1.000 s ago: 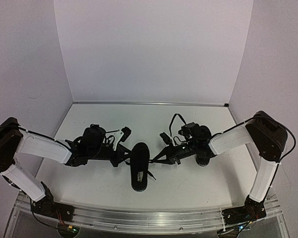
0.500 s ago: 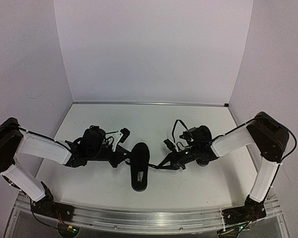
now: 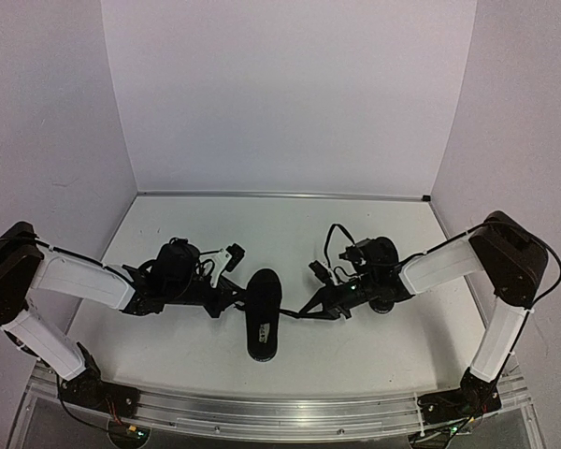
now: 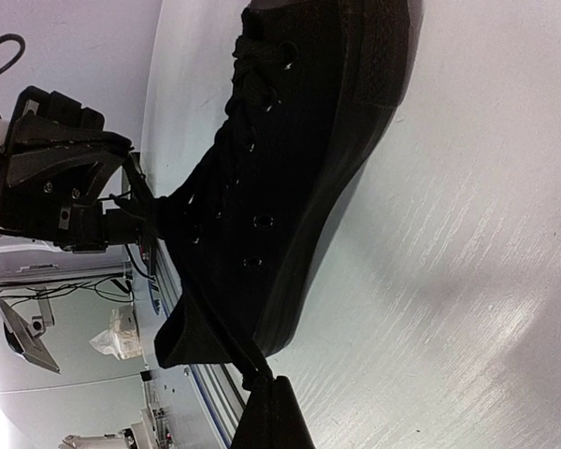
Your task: Tie the shoes
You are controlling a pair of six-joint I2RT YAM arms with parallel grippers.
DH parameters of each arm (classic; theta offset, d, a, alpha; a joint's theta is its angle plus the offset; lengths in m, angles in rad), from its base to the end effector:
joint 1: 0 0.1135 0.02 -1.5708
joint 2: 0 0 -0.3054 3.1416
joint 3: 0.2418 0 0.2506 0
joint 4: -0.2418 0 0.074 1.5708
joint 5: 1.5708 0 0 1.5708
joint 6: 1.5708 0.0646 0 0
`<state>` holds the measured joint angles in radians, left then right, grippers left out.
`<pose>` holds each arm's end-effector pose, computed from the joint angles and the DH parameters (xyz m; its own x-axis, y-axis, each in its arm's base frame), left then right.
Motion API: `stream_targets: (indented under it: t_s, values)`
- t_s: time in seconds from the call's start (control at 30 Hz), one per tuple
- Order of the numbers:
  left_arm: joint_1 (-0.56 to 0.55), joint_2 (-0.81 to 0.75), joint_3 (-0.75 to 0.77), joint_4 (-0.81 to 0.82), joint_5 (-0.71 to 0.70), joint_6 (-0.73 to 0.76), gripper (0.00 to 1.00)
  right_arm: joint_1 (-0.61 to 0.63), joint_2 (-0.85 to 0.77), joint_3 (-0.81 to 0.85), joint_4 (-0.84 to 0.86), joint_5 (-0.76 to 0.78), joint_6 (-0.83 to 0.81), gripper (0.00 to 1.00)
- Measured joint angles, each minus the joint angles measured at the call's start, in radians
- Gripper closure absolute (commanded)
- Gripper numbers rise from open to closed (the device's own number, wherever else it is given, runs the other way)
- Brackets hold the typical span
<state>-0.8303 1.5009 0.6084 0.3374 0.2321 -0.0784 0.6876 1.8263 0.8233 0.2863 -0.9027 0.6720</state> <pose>0.2011 -0.2421 0.1942 -0.4211 0.3477 -0.8377 0.8198 0.5412 -0.1874 0.2496 0.2706 0.1612 -0.9268 -0.2621 -0.2690 -0.3496 0.3402 0.8729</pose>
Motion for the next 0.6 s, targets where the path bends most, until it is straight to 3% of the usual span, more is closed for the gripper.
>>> stream_targets:
  t_s: [0.6]
  values:
    - [0.0, 0.073, 0.095, -0.042, -0.036, 0.001, 1.0, 0.01, 0.004, 0.019, -0.029, -0.006, -0.036, 1.0]
